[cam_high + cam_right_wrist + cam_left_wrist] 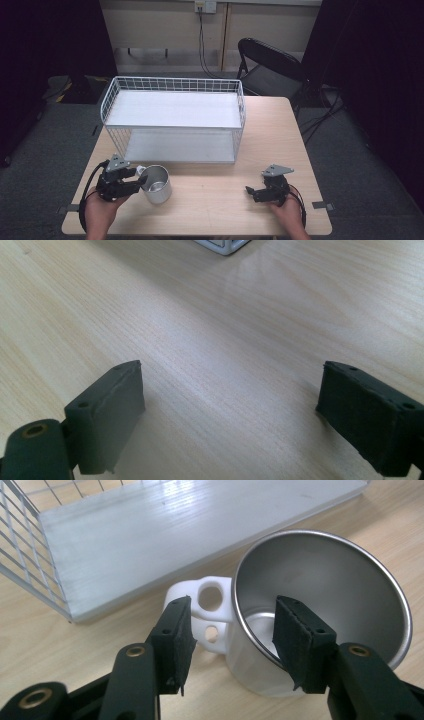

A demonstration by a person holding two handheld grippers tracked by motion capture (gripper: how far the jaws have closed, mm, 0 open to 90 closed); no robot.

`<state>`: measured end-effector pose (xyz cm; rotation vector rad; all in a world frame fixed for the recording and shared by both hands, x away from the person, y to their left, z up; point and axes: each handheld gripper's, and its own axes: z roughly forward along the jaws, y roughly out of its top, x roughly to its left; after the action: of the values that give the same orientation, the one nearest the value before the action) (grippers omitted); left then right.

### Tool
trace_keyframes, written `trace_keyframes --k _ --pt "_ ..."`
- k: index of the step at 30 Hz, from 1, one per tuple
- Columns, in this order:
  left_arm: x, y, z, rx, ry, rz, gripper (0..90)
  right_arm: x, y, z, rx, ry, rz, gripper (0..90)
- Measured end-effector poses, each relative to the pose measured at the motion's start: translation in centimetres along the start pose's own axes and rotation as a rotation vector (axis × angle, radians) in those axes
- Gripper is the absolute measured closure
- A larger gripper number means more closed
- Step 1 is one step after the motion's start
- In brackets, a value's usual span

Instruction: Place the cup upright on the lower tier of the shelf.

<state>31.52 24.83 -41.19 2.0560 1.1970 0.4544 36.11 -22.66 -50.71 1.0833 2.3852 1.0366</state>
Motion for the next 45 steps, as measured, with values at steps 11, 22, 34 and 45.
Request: trace_keyframes --k 11,22,34,45 --pt "-0.3 0.2 0.4 0.039 -0.007 -0.018 58.6 0.0 0.0 0.0 0.000 0.000 0.000 10.5" --pt "-0.3 0.1 1.5 0.068 -0.013 0.008 81.8 0.0 0.0 0.0 0.000 0.001 0.001 10.4" --pt "-0.1 1.0 1.9 0.047 0.008 -0.001 82.3 0.0 0.0 0.0 0.000 0.002 0.000 10.4" --pt "0.7 2.9 2.3 0.005 0.040 -0.045 82.3 0.0 0.0 0.0 0.000 0.002 0.000 10.5"
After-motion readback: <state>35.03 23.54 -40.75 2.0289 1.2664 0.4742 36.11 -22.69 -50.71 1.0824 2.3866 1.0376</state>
